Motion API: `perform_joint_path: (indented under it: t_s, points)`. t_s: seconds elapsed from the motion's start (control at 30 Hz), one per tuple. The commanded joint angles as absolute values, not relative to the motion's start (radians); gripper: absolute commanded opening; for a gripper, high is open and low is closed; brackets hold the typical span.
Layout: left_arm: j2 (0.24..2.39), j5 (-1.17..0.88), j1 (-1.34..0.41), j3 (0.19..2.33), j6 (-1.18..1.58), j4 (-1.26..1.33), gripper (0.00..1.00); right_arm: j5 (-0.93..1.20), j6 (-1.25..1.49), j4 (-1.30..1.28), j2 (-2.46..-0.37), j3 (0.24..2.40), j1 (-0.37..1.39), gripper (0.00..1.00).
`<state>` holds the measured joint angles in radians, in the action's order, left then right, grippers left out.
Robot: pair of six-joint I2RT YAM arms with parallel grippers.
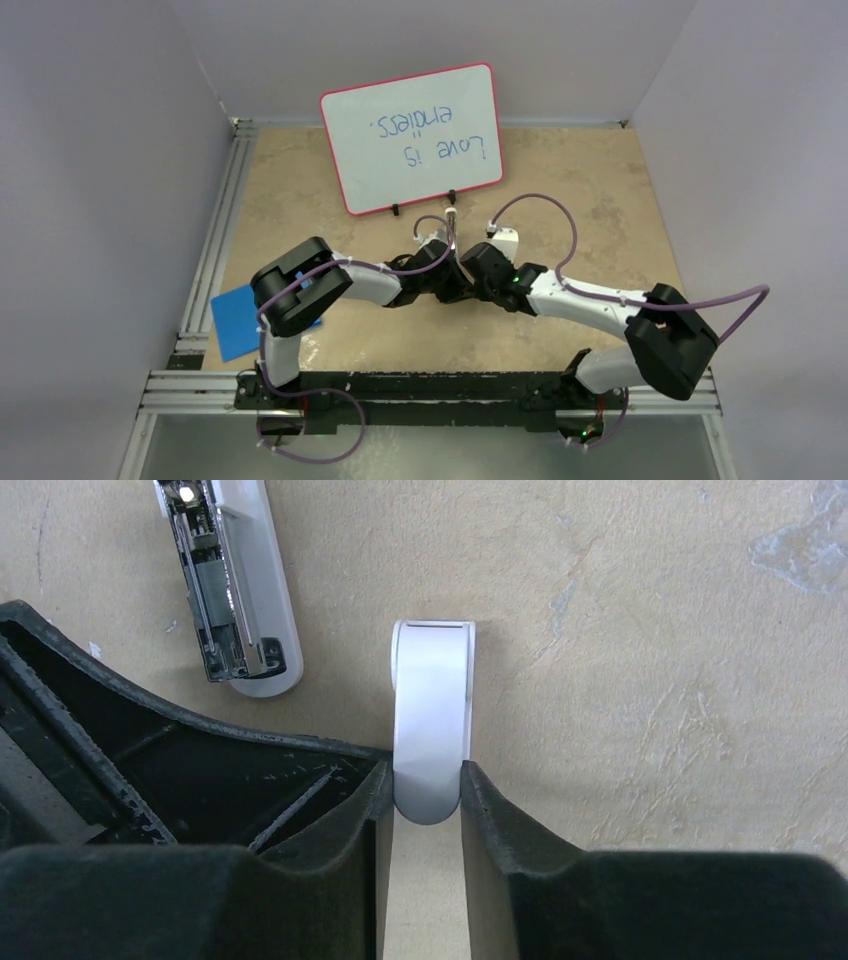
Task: Load the staples into the stapler
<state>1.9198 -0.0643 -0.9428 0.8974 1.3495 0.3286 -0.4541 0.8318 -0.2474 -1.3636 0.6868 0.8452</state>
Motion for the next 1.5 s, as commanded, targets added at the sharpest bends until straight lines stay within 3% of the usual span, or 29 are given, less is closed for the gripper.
perform_joint_path:
  t_s: [0.0, 0.07, 0.2, 0.5, 0.67, 0.8, 0.97, 1.07, 1.47]
  points:
    - [1.992, 0.021, -0.946, 0.875, 1.308, 0.250, 0.07, -0.393, 0.927, -0.316, -1.312, 0.742, 0.870, 0.34]
    - [1.987, 0.033, -0.946, 0.877, 1.302, 0.239, 0.11, -0.422, 0.945, -0.342, -1.273, 0.756, 0.871, 0.44]
    - [1.971, 0.039, -0.948, 0.874, 1.286, 0.234, 0.15, -0.492, 0.958, -0.365, -1.225, 0.782, 0.870, 0.48]
    - [1.885, 0.049, -0.957, 0.850, 1.201, 0.237, 0.22, -0.516, 0.986, -0.376, -1.284, 0.764, 0.868, 0.39]
    - [1.847, 0.069, -0.964, 0.820, 1.192, 0.227, 0.20, -0.536, 0.997, -0.394, -1.303, 0.764, 0.868, 0.35]
    - [1.811, 0.084, -0.972, 0.802, 1.176, 0.222, 0.19, -0.560, 1.001, -0.417, -1.310, 0.777, 0.868, 0.36]
    - [1.766, 0.098, -0.980, 0.780, 1.159, 0.215, 0.19, -0.615, 1.011, -0.486, -1.321, 0.809, 0.860, 0.48]
    - [1.730, 0.096, -0.981, 0.761, 1.155, 0.216, 0.20, -0.568, 0.978, -0.445, -1.327, 0.788, 0.839, 0.50]
    - [1.624, 0.121, -0.982, 0.706, 1.137, 0.212, 0.22, -0.473, 0.879, -0.339, -1.381, 0.772, 0.778, 0.41]
